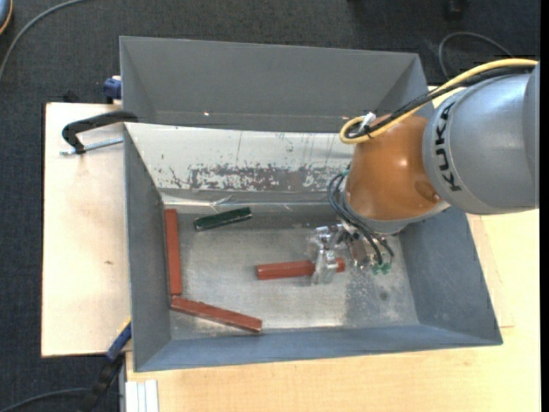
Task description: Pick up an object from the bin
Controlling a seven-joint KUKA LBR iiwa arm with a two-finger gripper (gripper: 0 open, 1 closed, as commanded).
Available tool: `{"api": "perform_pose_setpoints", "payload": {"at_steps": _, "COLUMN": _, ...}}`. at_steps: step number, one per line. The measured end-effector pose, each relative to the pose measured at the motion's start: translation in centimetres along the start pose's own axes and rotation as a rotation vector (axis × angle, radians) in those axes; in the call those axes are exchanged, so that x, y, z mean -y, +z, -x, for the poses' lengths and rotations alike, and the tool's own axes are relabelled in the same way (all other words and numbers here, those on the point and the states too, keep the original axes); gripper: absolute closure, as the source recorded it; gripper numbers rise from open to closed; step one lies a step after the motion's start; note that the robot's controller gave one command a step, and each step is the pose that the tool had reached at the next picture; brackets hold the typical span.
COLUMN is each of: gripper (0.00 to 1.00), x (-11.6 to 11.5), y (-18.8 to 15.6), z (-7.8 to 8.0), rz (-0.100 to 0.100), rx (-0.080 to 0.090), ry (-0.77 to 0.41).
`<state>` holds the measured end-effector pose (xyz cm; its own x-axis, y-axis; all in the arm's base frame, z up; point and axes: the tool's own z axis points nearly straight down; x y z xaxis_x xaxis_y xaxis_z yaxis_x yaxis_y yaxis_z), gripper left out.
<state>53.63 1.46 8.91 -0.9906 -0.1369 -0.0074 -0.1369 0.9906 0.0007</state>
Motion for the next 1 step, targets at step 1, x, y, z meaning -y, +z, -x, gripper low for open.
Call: {"api": "perform_pose_setpoints", "payload": {"at_steps": 1, "gripper": 1.00, "x": -0.04, "y": -3.45, "z": 0.15, "rz": 0.000, "rx": -0.002, "ry": 0.001}}
